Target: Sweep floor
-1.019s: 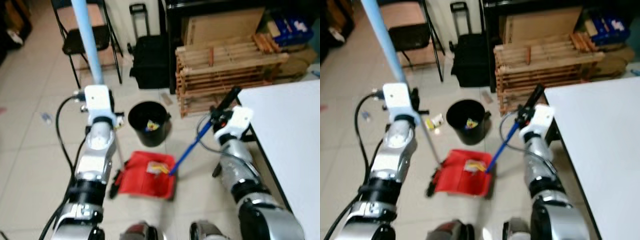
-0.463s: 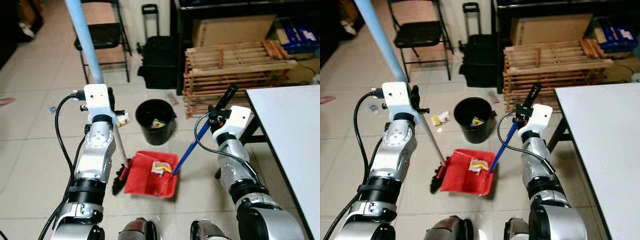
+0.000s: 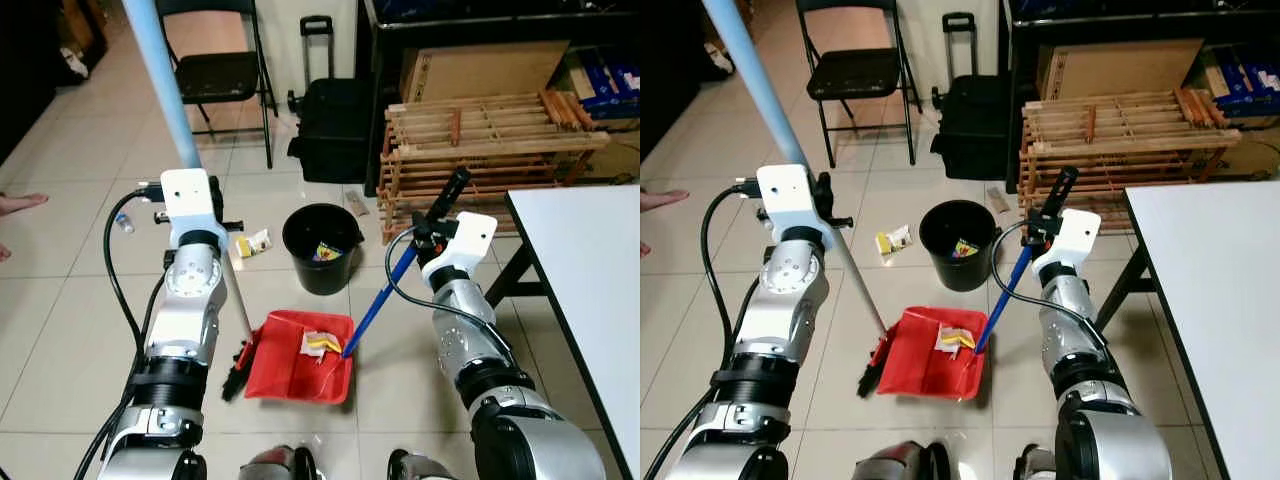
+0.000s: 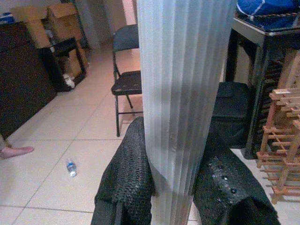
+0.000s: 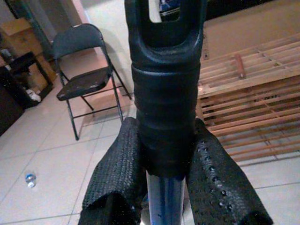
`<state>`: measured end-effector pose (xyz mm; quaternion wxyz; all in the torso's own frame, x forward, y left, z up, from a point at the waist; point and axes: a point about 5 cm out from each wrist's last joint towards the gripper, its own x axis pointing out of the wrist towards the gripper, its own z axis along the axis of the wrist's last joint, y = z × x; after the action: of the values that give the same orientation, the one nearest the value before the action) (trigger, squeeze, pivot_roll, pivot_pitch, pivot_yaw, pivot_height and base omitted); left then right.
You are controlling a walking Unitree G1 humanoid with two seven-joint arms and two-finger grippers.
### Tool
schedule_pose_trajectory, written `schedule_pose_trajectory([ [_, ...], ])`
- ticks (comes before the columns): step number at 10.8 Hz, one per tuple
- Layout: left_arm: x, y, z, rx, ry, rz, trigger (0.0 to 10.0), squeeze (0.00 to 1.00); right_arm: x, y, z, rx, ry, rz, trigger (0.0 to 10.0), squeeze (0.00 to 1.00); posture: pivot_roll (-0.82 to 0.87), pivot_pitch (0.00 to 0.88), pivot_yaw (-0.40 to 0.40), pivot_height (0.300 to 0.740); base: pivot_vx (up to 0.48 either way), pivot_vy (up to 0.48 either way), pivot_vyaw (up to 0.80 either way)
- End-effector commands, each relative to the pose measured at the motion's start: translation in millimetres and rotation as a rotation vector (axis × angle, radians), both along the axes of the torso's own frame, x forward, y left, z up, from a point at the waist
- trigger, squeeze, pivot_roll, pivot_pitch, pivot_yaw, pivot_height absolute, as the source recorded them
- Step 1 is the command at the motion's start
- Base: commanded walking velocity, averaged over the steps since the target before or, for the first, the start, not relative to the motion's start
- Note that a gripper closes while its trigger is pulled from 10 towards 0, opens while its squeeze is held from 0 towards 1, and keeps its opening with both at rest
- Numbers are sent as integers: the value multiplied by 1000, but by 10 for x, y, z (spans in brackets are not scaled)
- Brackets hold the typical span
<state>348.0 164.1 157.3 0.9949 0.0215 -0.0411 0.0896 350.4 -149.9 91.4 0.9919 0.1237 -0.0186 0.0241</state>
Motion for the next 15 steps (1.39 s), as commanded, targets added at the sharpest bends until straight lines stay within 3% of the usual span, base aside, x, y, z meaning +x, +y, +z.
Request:
schedule_pose_trajectory([
  [1,7,26,76,9,-32,13,10000,0,38,44,80,16,-33,18,10000,0,40,130,104,740,326,0,0],
  [15,9,38,66,16,-22,20,10000,0,36,55,82,16,-37,24,10000,0,41,129,105,740,345,0,0],
])
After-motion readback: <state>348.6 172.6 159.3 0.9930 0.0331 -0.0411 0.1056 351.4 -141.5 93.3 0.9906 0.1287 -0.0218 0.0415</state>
